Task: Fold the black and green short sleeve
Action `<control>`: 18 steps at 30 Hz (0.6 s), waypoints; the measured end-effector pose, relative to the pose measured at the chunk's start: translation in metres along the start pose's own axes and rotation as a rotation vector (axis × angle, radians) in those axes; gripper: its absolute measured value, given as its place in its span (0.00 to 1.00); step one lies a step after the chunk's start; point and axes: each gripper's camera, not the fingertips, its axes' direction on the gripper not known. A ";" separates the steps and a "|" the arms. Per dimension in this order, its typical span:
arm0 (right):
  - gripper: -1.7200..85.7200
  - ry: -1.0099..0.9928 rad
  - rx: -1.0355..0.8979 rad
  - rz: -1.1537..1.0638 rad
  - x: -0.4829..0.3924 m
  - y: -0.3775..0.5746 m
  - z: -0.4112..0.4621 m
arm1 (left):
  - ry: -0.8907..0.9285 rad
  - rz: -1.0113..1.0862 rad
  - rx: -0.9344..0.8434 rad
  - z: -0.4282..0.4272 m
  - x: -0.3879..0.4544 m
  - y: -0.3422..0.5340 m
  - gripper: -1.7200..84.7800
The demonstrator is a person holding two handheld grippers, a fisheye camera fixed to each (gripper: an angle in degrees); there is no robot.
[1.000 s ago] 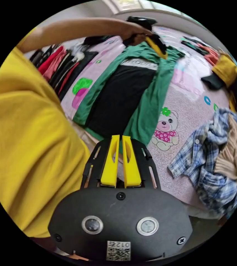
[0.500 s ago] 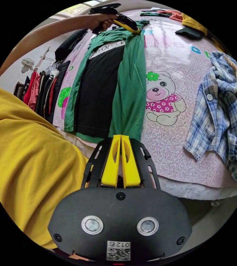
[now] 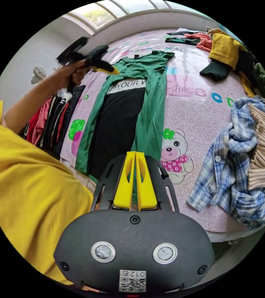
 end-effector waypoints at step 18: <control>0.03 0.039 -0.059 0.022 0.013 -0.006 0.024 | -0.120 -0.057 -0.199 0.085 0.011 0.214 0.02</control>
